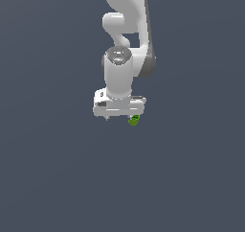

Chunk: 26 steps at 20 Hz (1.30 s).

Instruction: Pick up the object and move it to a goal position.

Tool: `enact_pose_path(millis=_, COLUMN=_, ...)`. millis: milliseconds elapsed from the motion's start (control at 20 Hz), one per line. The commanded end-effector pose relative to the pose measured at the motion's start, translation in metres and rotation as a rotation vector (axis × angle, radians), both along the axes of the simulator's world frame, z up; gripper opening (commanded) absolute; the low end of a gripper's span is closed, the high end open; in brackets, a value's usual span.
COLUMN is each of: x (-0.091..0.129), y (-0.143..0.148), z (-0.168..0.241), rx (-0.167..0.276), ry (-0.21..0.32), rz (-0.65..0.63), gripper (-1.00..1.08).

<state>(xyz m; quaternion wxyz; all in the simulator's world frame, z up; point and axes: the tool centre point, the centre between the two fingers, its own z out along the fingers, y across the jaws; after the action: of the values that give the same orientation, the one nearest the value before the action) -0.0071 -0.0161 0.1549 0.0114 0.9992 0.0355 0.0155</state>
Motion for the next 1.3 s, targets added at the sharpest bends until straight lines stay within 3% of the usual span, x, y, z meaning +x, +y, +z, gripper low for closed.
enact_pose_path(millis=0, x=-0.008, y=0.011, z=-0.009, rx=0.001, ry=0.006, rz=0.064, gripper=1.0)
enact_pose_path(millis=650, x=-0.062, y=0.066, z=-0.055, rx=0.011, ry=0.032, rz=0.42, gripper=1.0)
enact_pose_path(millis=1250, x=-0.072, y=0.075, z=-0.065, rx=0.013, ry=0.037, rz=0.479, gripper=1.0)
